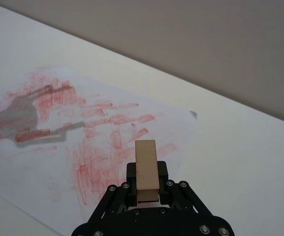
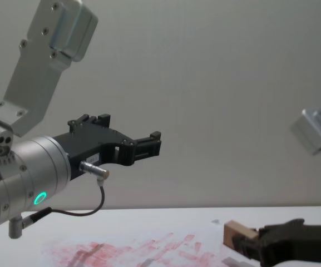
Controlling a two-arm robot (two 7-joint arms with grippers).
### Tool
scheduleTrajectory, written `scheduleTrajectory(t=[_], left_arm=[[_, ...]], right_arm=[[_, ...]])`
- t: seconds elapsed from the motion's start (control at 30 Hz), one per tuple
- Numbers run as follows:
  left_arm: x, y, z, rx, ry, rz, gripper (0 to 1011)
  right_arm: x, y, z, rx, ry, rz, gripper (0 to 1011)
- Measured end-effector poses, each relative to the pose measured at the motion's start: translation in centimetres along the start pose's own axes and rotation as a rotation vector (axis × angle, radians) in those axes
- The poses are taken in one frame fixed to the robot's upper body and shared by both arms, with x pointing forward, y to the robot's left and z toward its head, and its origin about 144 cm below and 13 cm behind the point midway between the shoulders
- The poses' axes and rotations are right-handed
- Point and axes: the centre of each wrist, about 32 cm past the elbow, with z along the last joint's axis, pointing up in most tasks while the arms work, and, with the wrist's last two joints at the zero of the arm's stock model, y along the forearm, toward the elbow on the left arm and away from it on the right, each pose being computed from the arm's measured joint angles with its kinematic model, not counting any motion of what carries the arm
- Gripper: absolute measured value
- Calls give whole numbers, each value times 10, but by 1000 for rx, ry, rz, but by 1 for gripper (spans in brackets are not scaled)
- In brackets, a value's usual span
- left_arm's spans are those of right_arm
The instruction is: Use the one hand to pick up the stamp and affix it onto the A4 paper.
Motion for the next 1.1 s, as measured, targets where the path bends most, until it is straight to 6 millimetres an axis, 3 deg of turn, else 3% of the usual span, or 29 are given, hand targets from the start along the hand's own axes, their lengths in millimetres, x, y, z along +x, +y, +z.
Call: scheduleTrajectory(t=[0.73,1.1], left_arm=[[0,0,0,0,0,0,1001],[0,0,0,0,0,0,1001]], right_arm=[[-6,11,-5,-73,16,21,217],[-8,7,11,35,17,-22,217]])
